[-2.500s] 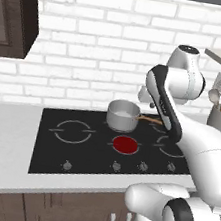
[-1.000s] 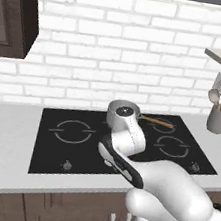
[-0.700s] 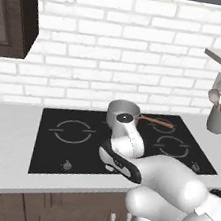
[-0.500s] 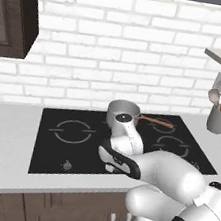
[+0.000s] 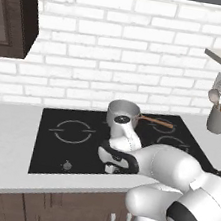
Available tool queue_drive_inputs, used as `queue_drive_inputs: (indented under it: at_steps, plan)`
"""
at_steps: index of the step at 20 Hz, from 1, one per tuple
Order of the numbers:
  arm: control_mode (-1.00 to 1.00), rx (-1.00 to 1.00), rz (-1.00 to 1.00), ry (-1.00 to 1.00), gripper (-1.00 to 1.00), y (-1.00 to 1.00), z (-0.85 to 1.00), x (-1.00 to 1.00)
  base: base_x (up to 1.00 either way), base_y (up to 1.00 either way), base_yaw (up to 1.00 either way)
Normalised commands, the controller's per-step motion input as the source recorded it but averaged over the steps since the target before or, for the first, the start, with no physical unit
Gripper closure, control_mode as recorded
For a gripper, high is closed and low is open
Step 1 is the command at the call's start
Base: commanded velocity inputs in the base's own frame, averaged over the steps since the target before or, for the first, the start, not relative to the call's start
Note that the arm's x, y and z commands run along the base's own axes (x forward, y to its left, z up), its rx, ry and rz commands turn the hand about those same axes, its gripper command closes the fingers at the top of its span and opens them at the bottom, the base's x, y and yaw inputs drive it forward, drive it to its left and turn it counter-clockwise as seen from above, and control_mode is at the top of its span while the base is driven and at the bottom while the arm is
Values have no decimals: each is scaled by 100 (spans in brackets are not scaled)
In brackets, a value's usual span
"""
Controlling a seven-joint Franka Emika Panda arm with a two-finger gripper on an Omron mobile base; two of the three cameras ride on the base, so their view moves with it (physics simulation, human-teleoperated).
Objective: Turn off the front center burner of the stove.
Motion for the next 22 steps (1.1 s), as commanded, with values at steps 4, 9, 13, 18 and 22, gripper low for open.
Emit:
queue_drive_inputs:
  at_steps: [4, 9, 13, 18, 22]
  plan:
    - [-100, -1, 0, 0, -100, 0, -16, 10, 0, 0, 0]
    - [-100, 0, 0, 0, -100, 0, -3, 1, 0, 0, 0]
    - [-100, 0, 0, -2, -100, 0, -8, 19, 0, 0, 0]
    - [-100, 0, 0, 0, -100, 0, -11, 4, 0, 0, 0]
    - [-100, 0, 0, 0, -100, 0, -2, 0, 0, 0, 0]
